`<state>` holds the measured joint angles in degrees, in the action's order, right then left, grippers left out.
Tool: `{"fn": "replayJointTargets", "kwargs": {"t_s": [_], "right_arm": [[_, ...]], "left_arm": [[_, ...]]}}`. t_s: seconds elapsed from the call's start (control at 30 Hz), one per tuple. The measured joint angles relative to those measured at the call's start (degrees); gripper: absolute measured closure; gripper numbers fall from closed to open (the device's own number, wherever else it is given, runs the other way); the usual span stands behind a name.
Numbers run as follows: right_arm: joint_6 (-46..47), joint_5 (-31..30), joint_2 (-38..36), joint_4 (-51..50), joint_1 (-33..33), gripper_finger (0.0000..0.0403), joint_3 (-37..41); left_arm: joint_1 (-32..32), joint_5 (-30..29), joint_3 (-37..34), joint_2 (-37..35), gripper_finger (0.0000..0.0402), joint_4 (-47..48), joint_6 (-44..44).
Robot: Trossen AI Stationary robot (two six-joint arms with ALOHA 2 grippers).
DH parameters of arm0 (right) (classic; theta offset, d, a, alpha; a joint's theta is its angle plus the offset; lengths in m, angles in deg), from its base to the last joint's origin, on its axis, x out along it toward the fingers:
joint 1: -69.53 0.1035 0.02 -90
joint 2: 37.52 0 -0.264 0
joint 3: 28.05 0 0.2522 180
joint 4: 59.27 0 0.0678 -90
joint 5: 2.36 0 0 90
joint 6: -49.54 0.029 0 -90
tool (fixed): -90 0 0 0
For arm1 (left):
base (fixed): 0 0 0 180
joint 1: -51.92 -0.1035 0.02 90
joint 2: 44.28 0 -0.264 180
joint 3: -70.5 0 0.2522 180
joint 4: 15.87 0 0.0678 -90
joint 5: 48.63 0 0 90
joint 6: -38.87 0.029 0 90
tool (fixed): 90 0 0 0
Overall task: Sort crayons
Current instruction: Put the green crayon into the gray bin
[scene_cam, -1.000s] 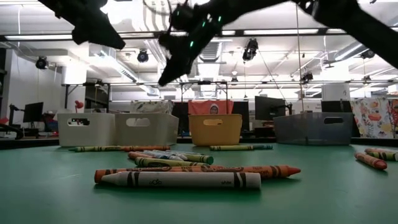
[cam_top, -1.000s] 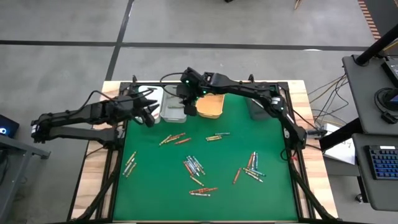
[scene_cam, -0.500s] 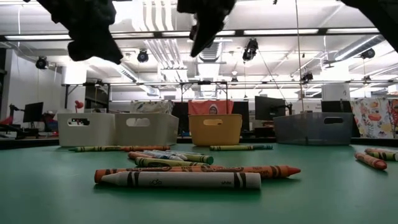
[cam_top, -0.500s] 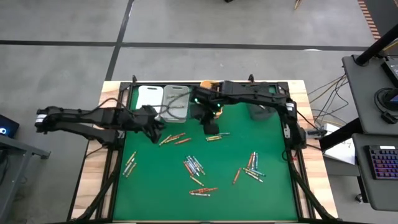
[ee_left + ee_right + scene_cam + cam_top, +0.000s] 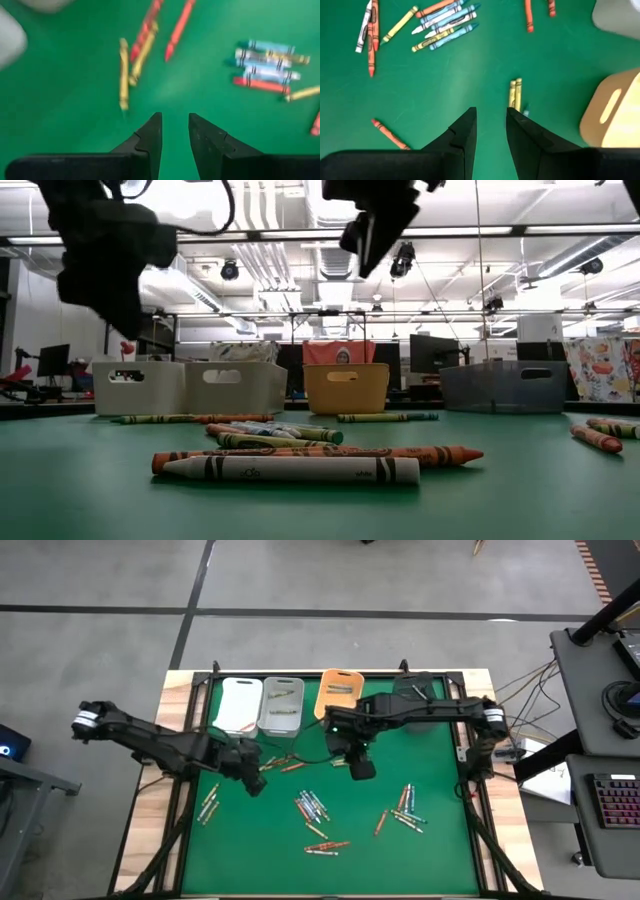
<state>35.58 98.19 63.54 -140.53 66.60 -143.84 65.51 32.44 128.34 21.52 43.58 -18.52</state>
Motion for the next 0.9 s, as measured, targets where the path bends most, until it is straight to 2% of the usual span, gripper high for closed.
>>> {"fn": "replayJointTargets", "kwargs": {"t_s": [0.13,0.27,0.5,0.7,0.9], "right_arm": [[1.9,0.0,-3.0,2.8,0.1,0.031,4.7],[2.7,0.0,-4.8,6.9,0.1,0.031,8.2],[2.2,0.0,-5.6,10.4,0.5,0.031,10.5],[2.0,0.0,-5.5,11.8,0.5,0.031,10.5],[2.0,0.0,-5.5,12.5,0.7,0.031,10.5]], "left_arm": [[2.9,9.0,0.0,3.2,0.0324,2.2,-6.4],[7.6,16.0,0.0,6.8,0.0324,8.4,-15.0],[17.5,17.1,0.0,11.8,0.0324,13.7,-25.4],[21.0,14.4,0.0,13.7,0.0317,17.5,-30.2],[22.1,13.3,-0.9,14.0,0.0279,16.7,-31.4]]}}
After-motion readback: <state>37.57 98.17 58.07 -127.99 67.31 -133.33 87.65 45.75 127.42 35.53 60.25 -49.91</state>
